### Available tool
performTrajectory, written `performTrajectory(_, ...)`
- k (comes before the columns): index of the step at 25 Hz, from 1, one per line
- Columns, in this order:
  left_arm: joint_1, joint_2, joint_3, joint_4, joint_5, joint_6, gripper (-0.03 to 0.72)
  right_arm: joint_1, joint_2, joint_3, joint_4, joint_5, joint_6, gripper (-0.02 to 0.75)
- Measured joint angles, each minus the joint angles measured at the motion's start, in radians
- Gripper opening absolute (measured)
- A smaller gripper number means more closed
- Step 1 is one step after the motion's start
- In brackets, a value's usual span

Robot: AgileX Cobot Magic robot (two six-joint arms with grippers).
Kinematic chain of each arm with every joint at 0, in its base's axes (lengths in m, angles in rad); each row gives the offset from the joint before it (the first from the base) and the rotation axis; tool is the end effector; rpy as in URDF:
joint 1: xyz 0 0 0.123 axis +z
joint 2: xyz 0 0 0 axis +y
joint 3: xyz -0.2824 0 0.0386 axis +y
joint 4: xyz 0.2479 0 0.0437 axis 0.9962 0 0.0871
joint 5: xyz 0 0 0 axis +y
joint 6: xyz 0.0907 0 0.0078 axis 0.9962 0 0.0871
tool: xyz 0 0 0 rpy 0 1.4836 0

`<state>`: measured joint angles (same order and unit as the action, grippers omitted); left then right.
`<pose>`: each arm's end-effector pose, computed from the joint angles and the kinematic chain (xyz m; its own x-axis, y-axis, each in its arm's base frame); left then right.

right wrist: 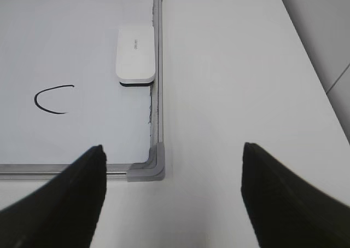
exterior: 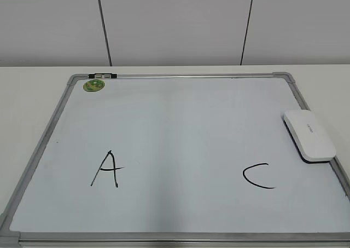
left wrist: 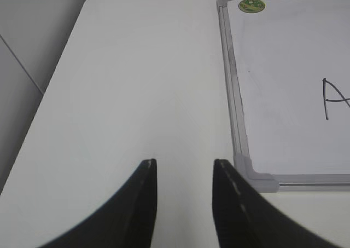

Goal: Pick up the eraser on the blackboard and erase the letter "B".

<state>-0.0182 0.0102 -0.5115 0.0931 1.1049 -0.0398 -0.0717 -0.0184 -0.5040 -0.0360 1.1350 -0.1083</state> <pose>-0.0066 0.0077 0.2772 -0.4923 0.0111 -0.8704 -0.0531 0.9977 0.0427 -0.0116 -0.0022 0.2722 -0.5085 -0.0869 -0.8566 0.0374 0.9917 -0.1228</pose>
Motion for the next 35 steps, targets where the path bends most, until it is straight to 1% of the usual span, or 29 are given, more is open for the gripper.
performTrajectory(35,0.003,0.0,0.0,0.0,0.0,0.0,0.241,0.0,0.0,0.0,0.0,0.0,0.0,0.591)
